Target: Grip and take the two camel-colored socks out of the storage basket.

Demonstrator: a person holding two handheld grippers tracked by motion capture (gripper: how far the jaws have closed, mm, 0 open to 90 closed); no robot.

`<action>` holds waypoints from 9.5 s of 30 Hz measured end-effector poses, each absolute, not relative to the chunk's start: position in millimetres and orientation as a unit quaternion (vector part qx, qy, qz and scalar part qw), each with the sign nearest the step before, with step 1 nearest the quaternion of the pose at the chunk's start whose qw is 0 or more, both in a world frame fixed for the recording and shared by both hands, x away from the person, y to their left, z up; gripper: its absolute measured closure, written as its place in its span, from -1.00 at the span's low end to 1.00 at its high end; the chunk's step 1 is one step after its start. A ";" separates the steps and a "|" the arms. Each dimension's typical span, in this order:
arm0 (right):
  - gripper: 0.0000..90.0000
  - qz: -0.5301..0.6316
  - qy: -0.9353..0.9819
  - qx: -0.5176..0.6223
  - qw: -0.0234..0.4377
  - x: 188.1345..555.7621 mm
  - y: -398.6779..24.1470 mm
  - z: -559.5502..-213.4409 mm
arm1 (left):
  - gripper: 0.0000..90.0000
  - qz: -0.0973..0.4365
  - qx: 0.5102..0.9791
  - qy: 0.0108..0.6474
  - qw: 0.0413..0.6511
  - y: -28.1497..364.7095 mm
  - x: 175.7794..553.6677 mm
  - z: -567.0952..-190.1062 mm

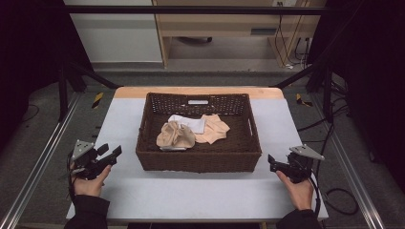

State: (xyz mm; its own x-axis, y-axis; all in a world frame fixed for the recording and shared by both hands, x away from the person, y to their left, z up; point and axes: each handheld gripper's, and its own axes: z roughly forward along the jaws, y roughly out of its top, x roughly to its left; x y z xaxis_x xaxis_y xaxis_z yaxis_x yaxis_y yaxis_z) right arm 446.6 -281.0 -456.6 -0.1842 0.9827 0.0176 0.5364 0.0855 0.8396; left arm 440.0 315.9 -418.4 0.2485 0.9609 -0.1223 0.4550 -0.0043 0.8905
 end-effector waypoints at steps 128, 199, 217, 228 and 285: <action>-0.89 0.359 0.673 0.562 0.318 447.4 -285.1 -456.0 | 0.95 0.220 0.752 0.419 0.459 123.4 551.2 -398.8; -0.88 0.365 0.665 0.566 0.324 440.8 -286.6 -452.9 | 0.96 0.199 0.743 0.285 0.572 133.8 389.8 -343.7; -0.88 0.364 0.667 0.565 0.322 440.6 -285.3 -453.2 | 0.96 0.151 0.809 0.282 0.493 113.5 380.9 -412.4; -0.88 0.362 0.673 0.560 0.321 441.0 -283.0 -454.0 | 0.95 0.147 0.828 0.305 0.447 111.1 389.8 -452.5; -0.91 0.371 0.662 0.564 0.326 442.0 -284.5 -453.3 | 0.02 0.270 0.704 0.412 0.511 179.0 479.1 -345.1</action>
State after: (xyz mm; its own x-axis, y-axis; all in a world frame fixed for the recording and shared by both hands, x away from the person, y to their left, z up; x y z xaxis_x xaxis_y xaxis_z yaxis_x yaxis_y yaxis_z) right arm 442.0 -284.5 -453.3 -0.1523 0.9882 -0.0136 0.5055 0.0897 0.8582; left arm 479.1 179.0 -345.1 0.5152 0.8562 -0.0401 0.3037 -0.1386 0.9426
